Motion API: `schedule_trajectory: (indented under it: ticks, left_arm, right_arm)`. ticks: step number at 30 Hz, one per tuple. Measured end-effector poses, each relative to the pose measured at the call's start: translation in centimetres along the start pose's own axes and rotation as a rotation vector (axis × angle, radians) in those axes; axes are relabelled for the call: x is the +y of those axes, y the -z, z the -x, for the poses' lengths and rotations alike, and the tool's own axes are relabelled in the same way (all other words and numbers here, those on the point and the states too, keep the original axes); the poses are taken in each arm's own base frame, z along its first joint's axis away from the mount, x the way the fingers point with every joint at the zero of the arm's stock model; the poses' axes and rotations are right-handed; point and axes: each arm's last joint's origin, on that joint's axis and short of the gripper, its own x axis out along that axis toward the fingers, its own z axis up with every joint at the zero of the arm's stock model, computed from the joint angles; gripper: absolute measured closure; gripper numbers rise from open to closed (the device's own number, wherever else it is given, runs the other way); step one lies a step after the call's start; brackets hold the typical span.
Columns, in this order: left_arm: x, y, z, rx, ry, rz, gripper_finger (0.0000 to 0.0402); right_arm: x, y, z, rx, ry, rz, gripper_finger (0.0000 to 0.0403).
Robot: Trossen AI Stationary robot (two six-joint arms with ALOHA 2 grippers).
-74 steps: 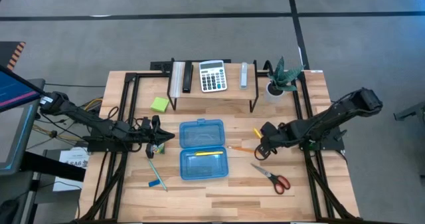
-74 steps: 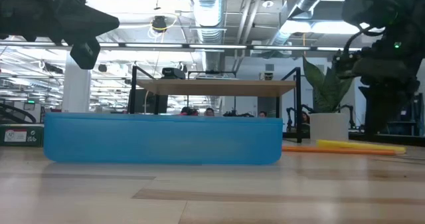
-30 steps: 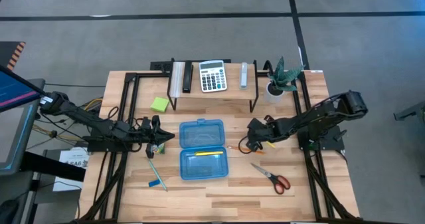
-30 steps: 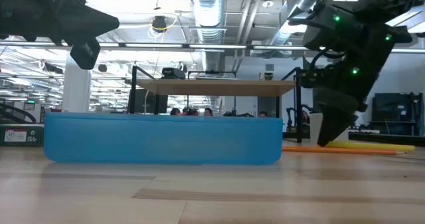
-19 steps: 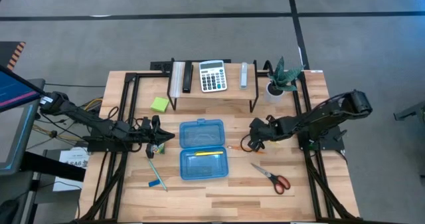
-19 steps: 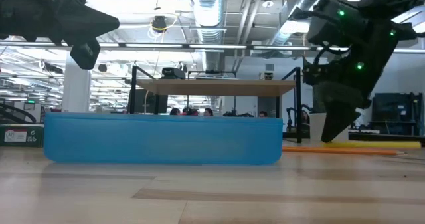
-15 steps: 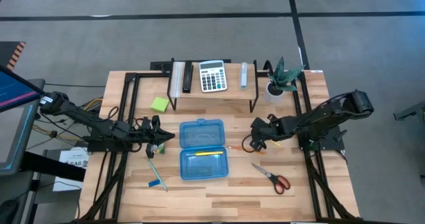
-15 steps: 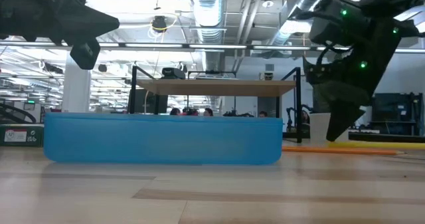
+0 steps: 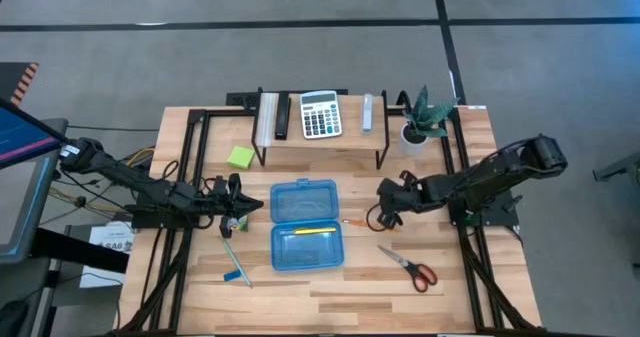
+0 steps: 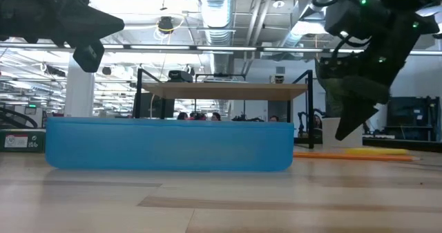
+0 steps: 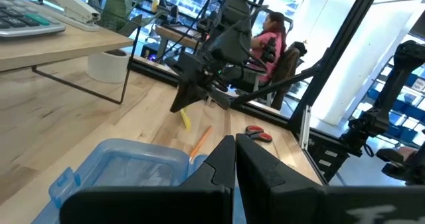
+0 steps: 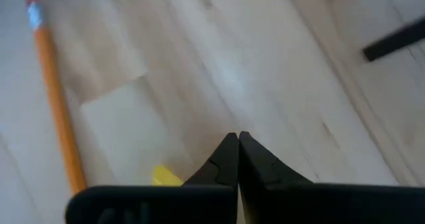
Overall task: Pack school essentials
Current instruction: Put the yellow pen into the blue supply box
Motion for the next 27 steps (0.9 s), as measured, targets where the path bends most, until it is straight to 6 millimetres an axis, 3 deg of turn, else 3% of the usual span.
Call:
schedule_trajectory:
  ticks: [9,17,22,27]
  left_arm:
    - [0.0,0.0,0.0,0.0,0.0,0.0,0.0401]
    - [0.0,0.0,0.0,0.0,-0.001,0.0,0.0401]
    - [0.0,0.0,0.0,-0.002,-0.004,0.0,0.0401]
    - [0.0,0.0,0.0,-0.003,-0.004,0.001,0.0401]
  right_arm:
    - [1.1,1.8,0.8,0.072,-0.008,0.362,0.0295]
    - [0.6,2.7,1.0,0.167,0.029,0.429,0.0209]
    - [0.2,2.8,0.5,0.239,0.019,0.419,0.0197]
    - [-0.1,2.5,-1.1,0.317,0.002,0.424,0.0219]
